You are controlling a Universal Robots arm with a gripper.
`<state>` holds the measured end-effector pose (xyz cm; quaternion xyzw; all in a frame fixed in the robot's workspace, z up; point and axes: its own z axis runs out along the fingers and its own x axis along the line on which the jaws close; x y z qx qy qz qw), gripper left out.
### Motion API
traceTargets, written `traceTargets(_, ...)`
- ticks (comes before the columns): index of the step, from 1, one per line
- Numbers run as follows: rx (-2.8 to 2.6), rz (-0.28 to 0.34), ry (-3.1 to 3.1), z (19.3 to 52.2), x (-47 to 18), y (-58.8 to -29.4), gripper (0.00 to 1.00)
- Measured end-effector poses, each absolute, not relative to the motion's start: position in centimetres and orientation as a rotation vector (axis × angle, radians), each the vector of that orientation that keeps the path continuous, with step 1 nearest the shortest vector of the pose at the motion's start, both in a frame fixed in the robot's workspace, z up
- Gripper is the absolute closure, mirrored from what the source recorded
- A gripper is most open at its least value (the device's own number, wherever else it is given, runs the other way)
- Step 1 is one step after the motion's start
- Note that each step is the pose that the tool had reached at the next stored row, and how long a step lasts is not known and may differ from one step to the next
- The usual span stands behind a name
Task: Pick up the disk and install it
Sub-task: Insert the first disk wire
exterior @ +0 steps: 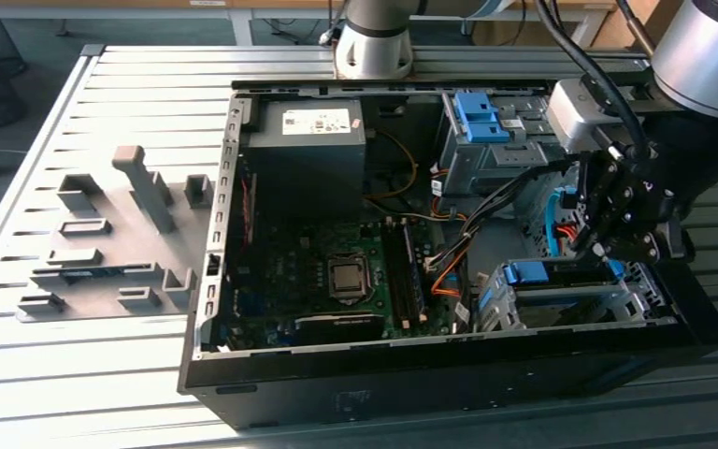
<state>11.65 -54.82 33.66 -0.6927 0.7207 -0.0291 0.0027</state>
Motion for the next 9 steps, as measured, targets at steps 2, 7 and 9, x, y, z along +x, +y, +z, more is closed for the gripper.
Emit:
traceTargets(2, -2.167, -0.091, 2.265, 33.62, 11.65, -54.84, 0.84)
traceTargets(7, -2.161, -0.091, 2.271, 33.53, 11.65, -54.94, 0.84)
traceTargets(9, -2.161, -0.091, 2.272, 33.54, 11.65, -54.95, 0.84)
